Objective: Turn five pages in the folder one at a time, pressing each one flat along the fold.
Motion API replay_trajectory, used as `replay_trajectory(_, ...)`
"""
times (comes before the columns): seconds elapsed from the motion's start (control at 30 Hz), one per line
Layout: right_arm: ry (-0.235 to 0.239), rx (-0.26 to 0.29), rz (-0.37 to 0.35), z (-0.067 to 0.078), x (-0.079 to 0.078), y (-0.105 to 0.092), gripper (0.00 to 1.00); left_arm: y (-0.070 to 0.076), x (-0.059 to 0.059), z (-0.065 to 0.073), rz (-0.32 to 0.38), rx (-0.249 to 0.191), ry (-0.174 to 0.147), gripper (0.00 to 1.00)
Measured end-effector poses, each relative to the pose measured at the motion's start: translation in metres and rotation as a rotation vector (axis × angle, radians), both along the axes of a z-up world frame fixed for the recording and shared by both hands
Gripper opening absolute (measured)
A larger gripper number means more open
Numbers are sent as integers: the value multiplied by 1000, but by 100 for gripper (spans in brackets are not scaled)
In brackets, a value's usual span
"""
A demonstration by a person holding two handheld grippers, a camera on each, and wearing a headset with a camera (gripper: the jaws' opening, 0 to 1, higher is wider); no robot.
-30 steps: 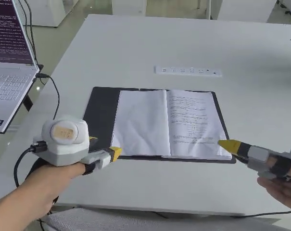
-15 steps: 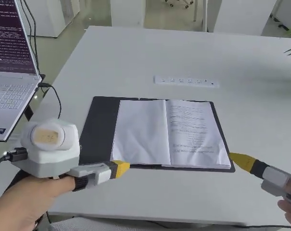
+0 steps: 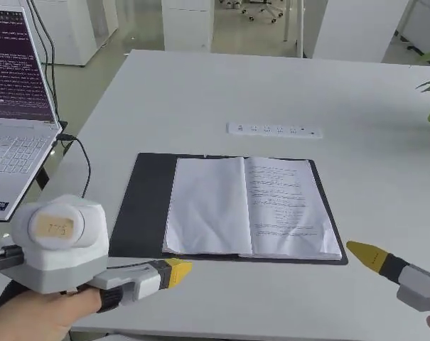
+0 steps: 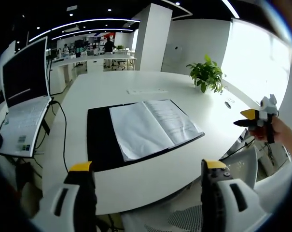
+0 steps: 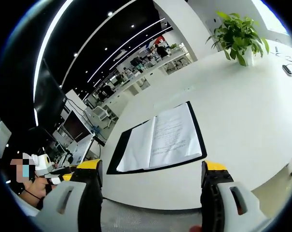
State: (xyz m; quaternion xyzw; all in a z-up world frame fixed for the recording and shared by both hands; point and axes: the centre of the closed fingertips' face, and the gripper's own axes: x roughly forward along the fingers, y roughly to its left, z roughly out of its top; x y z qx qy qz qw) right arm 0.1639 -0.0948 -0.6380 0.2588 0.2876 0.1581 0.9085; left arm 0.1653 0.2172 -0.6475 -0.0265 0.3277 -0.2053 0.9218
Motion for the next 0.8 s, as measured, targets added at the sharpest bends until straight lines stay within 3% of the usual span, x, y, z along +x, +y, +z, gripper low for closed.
replay_trajectory(0.2,-9,-5,5,3,8,-3,84,-6,7,12,-11,-8,-21,90)
replay_trajectory(0.37,-4,-7,13,0,10,-4,84,-10,14,12,-17,-6,-24,90)
replay_trajectory(0.57,8,-11,15,-7,12,-9,83,-14,18,6,-17,1,-12,89)
replay_trajectory(0.8,32,-14,20,-22,15,-13,82,-29,28,-10,-42,17,7,89)
